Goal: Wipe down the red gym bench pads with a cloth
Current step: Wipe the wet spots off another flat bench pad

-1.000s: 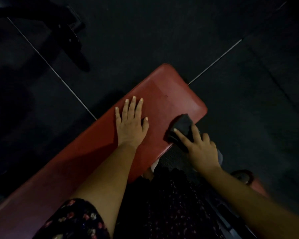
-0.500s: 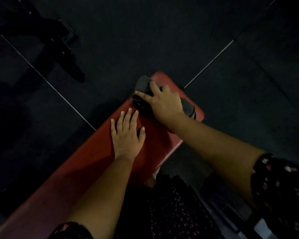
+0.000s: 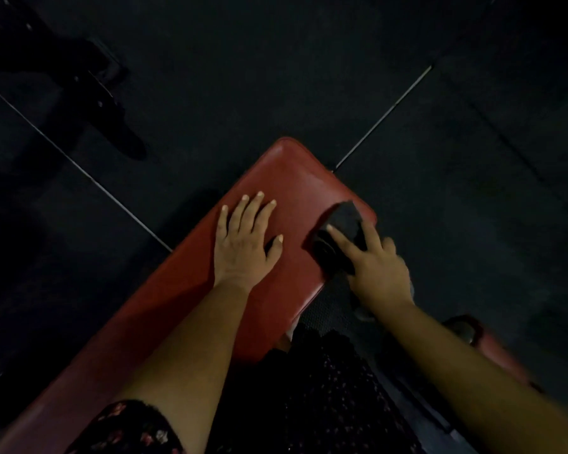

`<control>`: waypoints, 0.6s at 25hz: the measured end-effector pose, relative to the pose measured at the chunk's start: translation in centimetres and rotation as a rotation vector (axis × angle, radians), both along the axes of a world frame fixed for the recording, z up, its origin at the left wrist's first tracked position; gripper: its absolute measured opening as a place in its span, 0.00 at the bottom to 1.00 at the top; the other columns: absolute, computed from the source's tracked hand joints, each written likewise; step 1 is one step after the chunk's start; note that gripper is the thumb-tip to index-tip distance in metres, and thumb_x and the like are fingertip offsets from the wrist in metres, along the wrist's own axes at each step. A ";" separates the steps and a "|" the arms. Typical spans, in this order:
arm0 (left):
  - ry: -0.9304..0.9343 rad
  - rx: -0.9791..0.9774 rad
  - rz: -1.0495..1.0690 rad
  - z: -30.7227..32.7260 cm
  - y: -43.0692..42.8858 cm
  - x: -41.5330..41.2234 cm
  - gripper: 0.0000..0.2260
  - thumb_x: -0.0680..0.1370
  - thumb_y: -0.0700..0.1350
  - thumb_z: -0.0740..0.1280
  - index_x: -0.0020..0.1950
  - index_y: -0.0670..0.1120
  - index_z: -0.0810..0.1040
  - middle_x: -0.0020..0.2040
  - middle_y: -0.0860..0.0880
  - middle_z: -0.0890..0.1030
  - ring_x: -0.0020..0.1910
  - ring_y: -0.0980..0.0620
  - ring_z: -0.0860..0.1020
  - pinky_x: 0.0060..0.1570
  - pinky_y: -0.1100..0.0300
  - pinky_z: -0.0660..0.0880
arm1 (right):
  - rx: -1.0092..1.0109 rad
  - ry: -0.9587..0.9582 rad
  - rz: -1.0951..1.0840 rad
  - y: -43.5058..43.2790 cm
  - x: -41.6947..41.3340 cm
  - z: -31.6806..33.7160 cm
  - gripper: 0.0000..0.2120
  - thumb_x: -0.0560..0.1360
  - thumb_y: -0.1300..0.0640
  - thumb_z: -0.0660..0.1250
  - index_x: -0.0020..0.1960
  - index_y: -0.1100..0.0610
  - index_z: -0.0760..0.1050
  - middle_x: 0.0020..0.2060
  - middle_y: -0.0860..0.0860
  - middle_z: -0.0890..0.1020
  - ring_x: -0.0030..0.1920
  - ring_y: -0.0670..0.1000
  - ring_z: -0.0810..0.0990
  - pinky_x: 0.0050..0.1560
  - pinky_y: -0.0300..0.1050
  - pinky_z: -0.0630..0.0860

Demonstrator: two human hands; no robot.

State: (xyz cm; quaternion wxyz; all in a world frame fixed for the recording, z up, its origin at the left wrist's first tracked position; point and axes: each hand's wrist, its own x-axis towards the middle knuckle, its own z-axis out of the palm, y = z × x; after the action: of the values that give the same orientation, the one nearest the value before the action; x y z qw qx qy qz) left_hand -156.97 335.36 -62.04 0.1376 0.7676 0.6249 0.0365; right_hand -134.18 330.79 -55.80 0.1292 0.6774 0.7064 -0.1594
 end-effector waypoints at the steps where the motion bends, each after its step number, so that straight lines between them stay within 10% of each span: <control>1: 0.008 -0.006 -0.010 -0.1 -0.1 0.0 0.29 0.77 0.59 0.55 0.77 0.51 0.60 0.77 0.47 0.62 0.76 0.47 0.59 0.75 0.43 0.51 | 0.005 -0.020 -0.004 -1.9 1.4 -0.2 0.48 0.63 0.59 0.76 0.74 0.36 0.56 0.69 0.59 0.66 0.48 0.63 0.74 0.33 0.52 0.76; 8: 0.037 0.005 -0.014 -0.5 0.2 -0.2 0.31 0.76 0.60 0.55 0.78 0.50 0.58 0.77 0.47 0.64 0.76 0.46 0.59 0.74 0.42 0.52 | -0.029 -0.056 -0.132 2.9 0.9 -0.1 0.40 0.72 0.55 0.70 0.75 0.35 0.53 0.72 0.57 0.60 0.56 0.62 0.71 0.41 0.53 0.77; 15: 0.031 0.043 -0.013 -0.5 0.0 -0.2 0.30 0.76 0.59 0.57 0.76 0.50 0.63 0.76 0.47 0.66 0.76 0.46 0.60 0.74 0.43 0.52 | -0.005 -0.052 0.264 15.9 -5.5 0.6 0.29 0.80 0.50 0.58 0.75 0.33 0.50 0.74 0.55 0.57 0.61 0.62 0.68 0.48 0.56 0.74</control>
State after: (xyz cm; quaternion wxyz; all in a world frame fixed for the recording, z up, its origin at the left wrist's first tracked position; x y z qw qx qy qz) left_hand -157.15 335.40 -62.59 0.1116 0.7750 0.6209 0.0374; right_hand -139.64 346.66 -55.21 0.1690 0.5821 0.7854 -0.1251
